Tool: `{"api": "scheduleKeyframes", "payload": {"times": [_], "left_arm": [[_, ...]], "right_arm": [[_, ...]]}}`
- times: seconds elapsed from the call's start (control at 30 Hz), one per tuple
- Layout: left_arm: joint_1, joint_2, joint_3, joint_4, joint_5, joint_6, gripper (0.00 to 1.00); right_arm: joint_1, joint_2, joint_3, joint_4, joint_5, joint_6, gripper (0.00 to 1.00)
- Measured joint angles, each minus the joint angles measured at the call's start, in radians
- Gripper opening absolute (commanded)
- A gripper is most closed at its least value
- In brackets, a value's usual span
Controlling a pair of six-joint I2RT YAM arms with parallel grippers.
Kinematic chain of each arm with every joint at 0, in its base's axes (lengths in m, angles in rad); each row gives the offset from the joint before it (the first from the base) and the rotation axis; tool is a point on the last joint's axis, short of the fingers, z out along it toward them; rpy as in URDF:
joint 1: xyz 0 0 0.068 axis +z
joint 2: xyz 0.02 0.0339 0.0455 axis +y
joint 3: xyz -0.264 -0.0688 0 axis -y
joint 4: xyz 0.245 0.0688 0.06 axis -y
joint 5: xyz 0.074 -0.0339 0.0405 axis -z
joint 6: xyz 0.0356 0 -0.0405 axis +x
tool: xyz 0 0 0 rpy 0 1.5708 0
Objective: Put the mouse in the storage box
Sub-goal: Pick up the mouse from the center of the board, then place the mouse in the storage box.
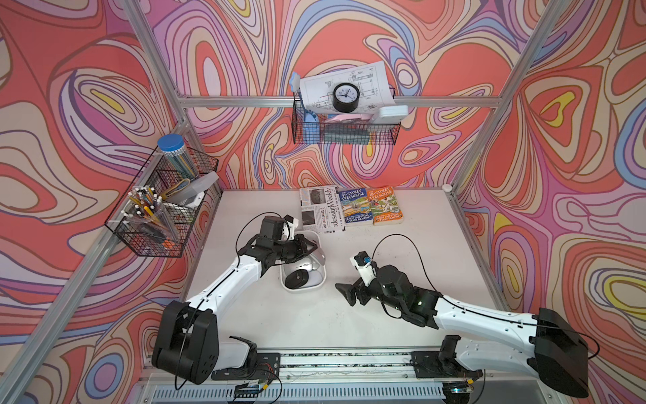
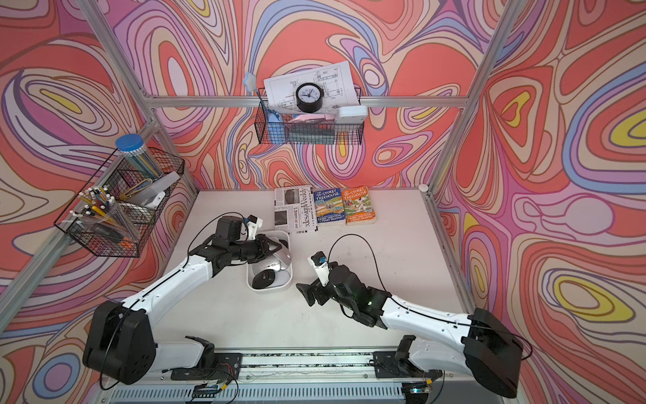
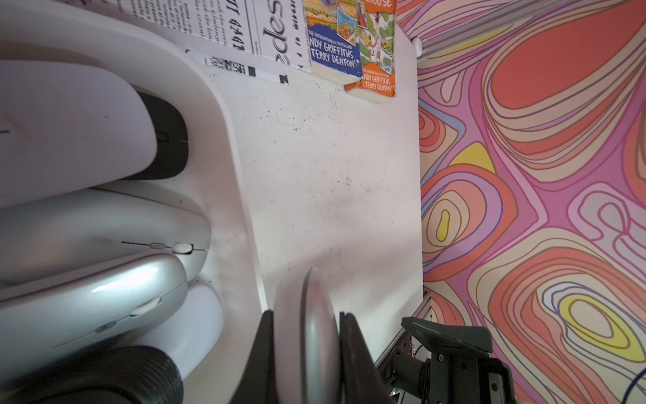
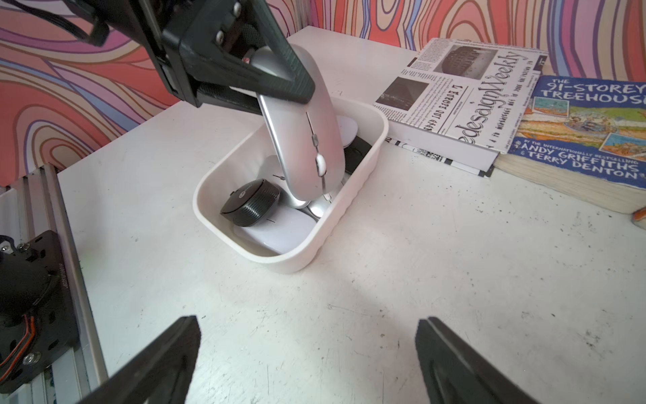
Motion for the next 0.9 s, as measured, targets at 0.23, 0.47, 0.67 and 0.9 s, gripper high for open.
{"api": "scheduleKeyframes", "payload": {"times": [0.23,0.47,0.67,0.9], "left_arm": [[0.037,0.121,0.014,0.087,0.001,-0.021,0.0],[0.06,0.189,0.065,0.132,-0.016,-0.011,0.0],[0.071,0.196,0.069,0.14,-0.019,-0.001,0.0],[0.092,0.194,0.04,0.134,-0.053,0.016,0.0]], "right_arm": [[-0.064,-0.005,-0.02,0.015,-0.058,0.061,0.98],[-0.065,-0.008,-0.029,0.033,-0.077,0.087,0.98],[-0.065,-0.029,-0.031,0.036,-0.078,0.09,0.98],[-0.065,-0.044,-0.033,0.035,-0.077,0.09,0.98]]}}
